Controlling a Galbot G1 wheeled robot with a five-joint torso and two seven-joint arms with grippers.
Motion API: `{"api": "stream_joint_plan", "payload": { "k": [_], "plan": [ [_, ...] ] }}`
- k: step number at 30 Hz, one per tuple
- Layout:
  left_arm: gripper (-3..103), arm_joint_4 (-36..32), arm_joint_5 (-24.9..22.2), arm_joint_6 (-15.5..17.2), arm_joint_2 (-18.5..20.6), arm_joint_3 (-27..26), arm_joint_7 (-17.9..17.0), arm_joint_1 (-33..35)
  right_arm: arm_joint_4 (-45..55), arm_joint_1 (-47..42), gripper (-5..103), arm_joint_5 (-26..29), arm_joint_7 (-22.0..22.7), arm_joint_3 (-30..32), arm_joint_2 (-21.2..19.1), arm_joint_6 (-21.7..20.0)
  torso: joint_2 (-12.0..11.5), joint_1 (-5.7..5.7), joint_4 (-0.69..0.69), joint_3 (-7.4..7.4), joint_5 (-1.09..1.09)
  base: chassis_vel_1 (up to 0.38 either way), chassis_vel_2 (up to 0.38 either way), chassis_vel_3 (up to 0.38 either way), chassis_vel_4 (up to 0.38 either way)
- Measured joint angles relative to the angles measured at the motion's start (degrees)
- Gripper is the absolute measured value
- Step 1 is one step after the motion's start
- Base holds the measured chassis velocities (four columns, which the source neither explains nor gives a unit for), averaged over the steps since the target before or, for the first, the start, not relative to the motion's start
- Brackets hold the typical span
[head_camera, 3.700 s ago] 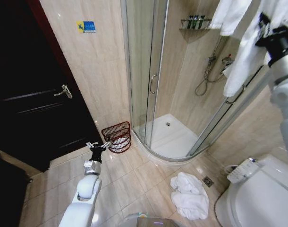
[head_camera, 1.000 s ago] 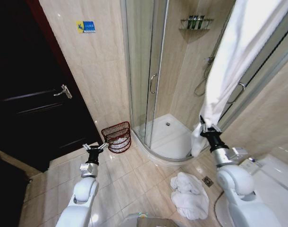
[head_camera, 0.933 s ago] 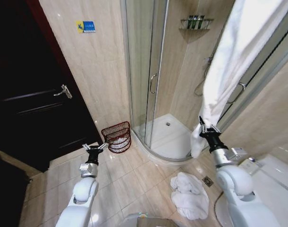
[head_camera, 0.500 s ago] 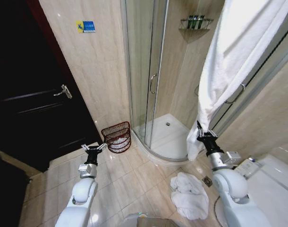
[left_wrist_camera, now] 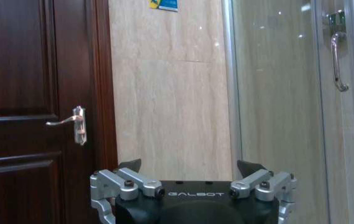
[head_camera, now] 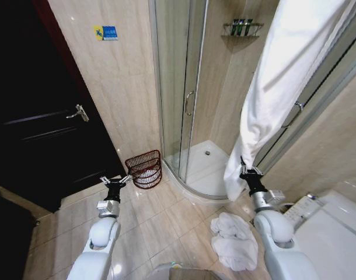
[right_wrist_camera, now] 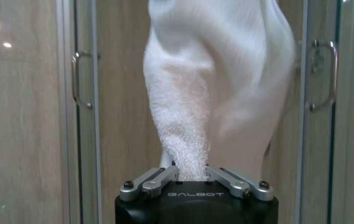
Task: Discard the used towel into the hamper.
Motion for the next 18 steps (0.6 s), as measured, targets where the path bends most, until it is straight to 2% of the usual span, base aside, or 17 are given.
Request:
{"api": "stream_joint_plan", "payload": {
  "k": [6, 13, 14, 16, 17, 18],
  "plan": [
    [100, 0.53, -0.05, 0.11, 0.16, 0.12, 0.07, -0.5, -1.71, -0.33, 6, -1.1, -0.31, -0.04, 1.69, 1.84, 0.0, 0.0, -0.01, 0.0, 0.0, 0.0, 0.0, 0.0, 0.0],
    [100, 1.0, 0.15, 0.18, -0.17, 1.03, 0.14, -1.13, -0.15, -0.43, 6, -1.07, -0.02, 0.07, 1.33, 1.75, 0.0, 0.0, 0.0, 0.0, 0.0, 0.0, 0.0, 0.0, 0.0],
    [100, 1.11, 0.21, 0.2, -0.25, 1.24, 0.14, -1.25, 0.11, -0.55, 6, -1.07, 0.02, 0.02, 1.2, 1.57, -0.01, 0.01, -0.01, 0.03, 0.07, 0.0, 0.0, 0.0, 0.0],
    [100, 1.22, 0.26, 0.21, -0.3, 1.42, 0.14, -1.41, 1.07, -0.49, 6, -1.08, 0.04, 0.05, 1.01, 1.6, -0.01, 0.02, 0.0, 0.02, 0.03, 0.0, 0.0, 0.0, 0.0],
    [100, 1.33, 0.3, 0.22, -0.32, 1.52, 0.16, -1.56, 1.61, -0.41, 6, -1.1, 0.08, 0.07, 0.78, 1.64, 0.0, 0.01, -0.02, -0.01, -0.11, 0.0, 0.0, 0.0, 0.0],
    [100, 1.45, 0.31, 0.23, -0.32, 1.53, 0.16, -1.63, 1.63, -0.43, 6, -1.1, 0.1, 0.06, 0.61, 1.6, 0.01, -0.02, -0.02, -0.01, -0.04, 0.0, 0.0, 0.0, 0.0]
  ]
}}
